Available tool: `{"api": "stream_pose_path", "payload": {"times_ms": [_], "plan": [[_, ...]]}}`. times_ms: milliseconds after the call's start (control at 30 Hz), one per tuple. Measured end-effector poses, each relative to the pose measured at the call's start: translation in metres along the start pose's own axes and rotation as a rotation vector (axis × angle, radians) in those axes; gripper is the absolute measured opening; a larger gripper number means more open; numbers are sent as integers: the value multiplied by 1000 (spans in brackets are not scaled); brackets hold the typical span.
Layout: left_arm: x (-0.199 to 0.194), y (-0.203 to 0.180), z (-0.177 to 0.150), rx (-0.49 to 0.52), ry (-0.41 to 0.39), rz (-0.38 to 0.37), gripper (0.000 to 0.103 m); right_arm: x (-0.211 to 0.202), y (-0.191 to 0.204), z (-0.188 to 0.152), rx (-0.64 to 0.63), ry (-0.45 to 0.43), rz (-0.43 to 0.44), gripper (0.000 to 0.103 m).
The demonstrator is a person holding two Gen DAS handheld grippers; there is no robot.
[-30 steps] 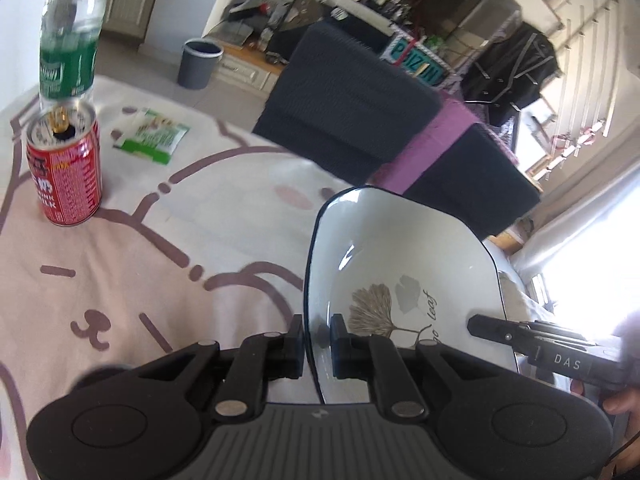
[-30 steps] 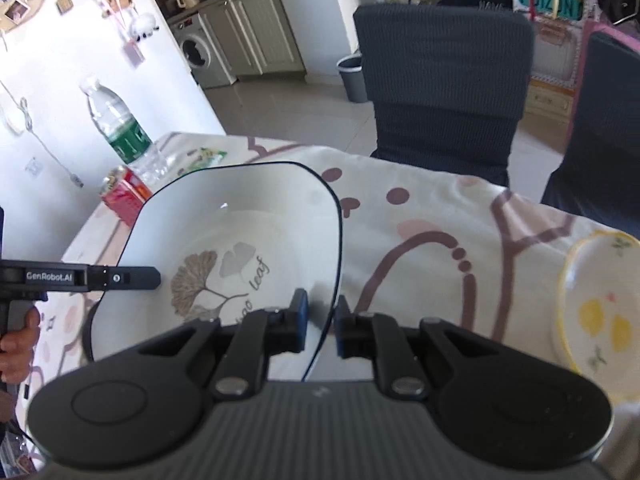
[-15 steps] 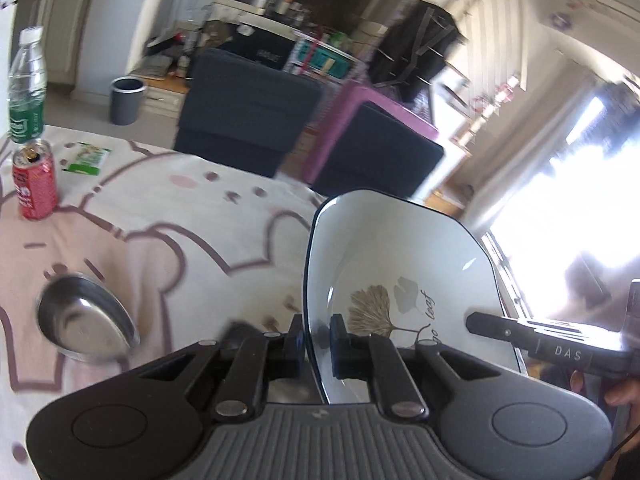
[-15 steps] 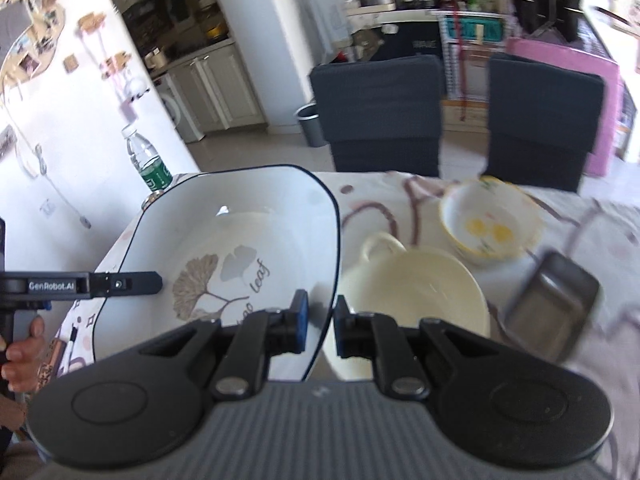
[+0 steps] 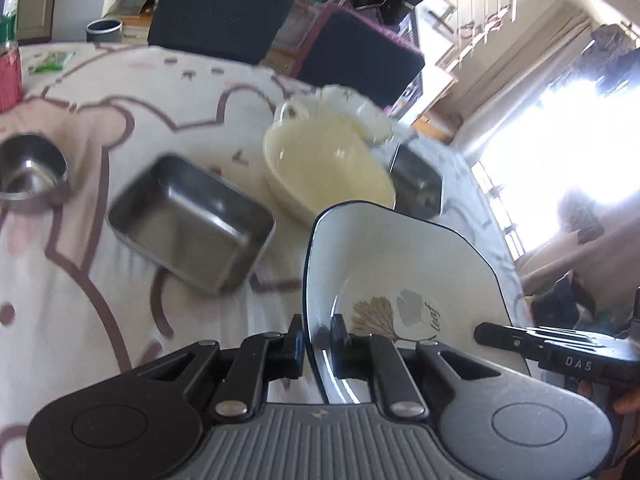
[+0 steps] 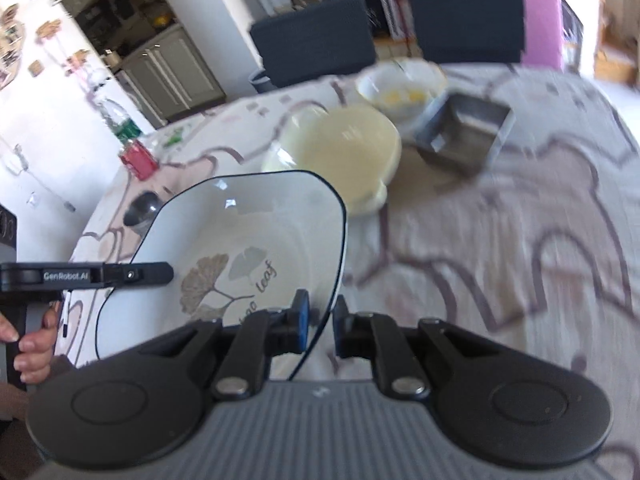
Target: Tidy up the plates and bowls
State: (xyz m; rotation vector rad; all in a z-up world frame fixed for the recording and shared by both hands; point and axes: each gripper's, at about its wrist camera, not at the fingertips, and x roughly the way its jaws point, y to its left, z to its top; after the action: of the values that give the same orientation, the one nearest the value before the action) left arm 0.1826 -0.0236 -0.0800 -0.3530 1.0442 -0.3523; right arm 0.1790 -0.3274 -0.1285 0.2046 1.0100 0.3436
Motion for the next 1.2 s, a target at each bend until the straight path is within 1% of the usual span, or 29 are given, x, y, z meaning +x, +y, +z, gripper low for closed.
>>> {"api": "stream_pose_path", "payload": {"times_ms": [133,233,267,333,500,667,933,1200], "plan": [[21,-3,-10,-11,45,23,14,12,-14,-10,27,50,-34,15],[34,-2,-12,-40,85,29,14,24,-25,-13,57,96,-35,15],[39,-1,-13,-47,97,32,14,24,-30,-24,55,106,-40,15],[46,-3,-16,-58,120,38,15,29,-33,-28,52,126,-53,16],[65,-7,-17,-70,162,50,15,36,-44,-30,75,167,-84,17],[79,-9,-16,-101,190,69,17,44,-52,-25,85,178,-109,17],[91,-8,-14,-130,206,81,17,61,-60,-16,97,191,-131,17],[98,-3,-9,-154,210,99,19,71,-53,-10,88,199,-158,18]]}}
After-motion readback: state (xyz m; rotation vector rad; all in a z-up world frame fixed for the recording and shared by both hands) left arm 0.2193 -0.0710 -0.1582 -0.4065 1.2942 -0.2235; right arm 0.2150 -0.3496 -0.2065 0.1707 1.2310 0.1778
